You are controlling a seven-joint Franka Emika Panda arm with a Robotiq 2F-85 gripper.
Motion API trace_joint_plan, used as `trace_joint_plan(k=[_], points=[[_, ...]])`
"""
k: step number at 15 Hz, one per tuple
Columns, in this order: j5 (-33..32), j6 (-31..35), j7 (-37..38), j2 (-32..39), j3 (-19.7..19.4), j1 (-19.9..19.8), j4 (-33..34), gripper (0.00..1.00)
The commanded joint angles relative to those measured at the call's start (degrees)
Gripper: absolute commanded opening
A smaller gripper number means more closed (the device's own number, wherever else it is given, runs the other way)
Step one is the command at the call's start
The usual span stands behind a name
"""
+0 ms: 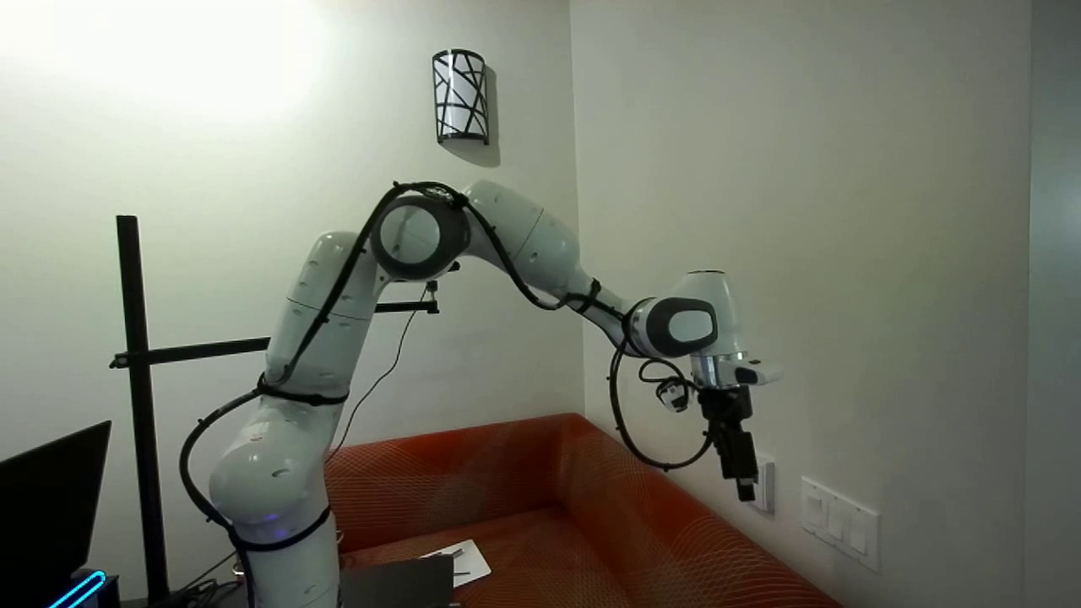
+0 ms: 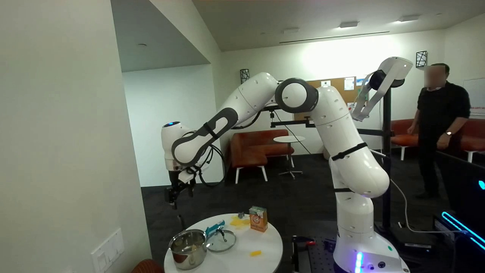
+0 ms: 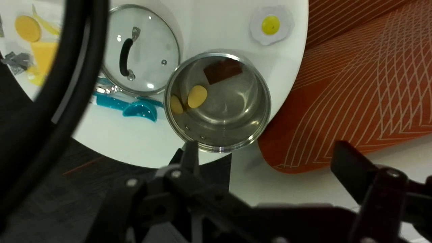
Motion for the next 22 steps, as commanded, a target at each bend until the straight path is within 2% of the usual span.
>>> trace_joint_plan(k=[1, 10, 22], points=[[0.0, 1.6, 0.2, -5.6, 1.2, -1.4, -8.5, 1.0], [1.0, 4.1, -0.6, -10.7, 1.3, -4.7, -19.9, 1.0], [0.6, 12.9, 2.0, -8.9, -1.5, -9.1, -26.7, 1.0]])
